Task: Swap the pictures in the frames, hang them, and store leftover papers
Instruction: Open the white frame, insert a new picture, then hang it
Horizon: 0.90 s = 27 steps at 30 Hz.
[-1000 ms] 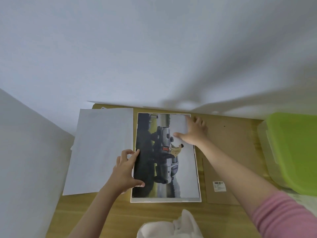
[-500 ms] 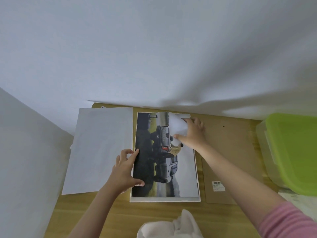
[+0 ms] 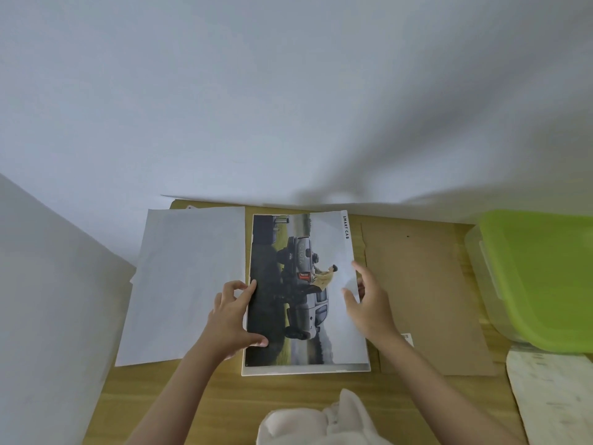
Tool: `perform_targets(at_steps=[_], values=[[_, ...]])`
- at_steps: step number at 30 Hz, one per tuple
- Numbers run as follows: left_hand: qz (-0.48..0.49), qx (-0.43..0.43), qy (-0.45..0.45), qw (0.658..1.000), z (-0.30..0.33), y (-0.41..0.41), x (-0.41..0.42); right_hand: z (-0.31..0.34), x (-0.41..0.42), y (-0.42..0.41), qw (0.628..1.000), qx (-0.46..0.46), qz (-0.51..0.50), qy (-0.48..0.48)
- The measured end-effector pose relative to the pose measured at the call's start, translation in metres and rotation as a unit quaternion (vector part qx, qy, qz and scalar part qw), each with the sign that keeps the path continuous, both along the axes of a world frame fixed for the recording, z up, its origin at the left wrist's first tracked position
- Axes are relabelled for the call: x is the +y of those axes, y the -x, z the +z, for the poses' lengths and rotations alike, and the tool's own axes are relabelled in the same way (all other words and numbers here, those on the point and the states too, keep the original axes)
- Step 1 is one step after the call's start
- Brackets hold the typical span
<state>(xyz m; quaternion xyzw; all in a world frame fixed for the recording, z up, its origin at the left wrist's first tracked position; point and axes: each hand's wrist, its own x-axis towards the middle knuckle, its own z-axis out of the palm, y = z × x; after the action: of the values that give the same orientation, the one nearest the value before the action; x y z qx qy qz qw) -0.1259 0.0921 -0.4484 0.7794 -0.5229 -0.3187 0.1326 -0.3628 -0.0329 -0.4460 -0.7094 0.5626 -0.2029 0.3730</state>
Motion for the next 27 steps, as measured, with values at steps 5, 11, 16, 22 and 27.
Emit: perform_targets(at_steps=[5,11,16,22,27], values=[[-0.002,0.004,-0.005,1.0,0.001,-0.001,0.0,-0.001,0.016,-0.001,0.996,-0.051,-0.078,-0.001],[0.015,0.025,-0.007,1.0,0.005,-0.002,0.001,0.009,0.022,-0.009,0.987,-0.113,-0.116,0.007],[0.036,0.013,0.02,0.999,0.016,0.0,0.0,0.016,0.027,-0.004,0.979,-0.156,-0.13,0.006],[0.075,0.116,0.095,0.986,0.03,0.007,0.004,0.029,0.038,0.01,0.964,-0.222,-0.148,0.016],[0.105,0.166,0.156,0.968,0.041,0.017,0.012,0.032,0.051,0.031,0.959,-0.239,-0.153,0.0]])
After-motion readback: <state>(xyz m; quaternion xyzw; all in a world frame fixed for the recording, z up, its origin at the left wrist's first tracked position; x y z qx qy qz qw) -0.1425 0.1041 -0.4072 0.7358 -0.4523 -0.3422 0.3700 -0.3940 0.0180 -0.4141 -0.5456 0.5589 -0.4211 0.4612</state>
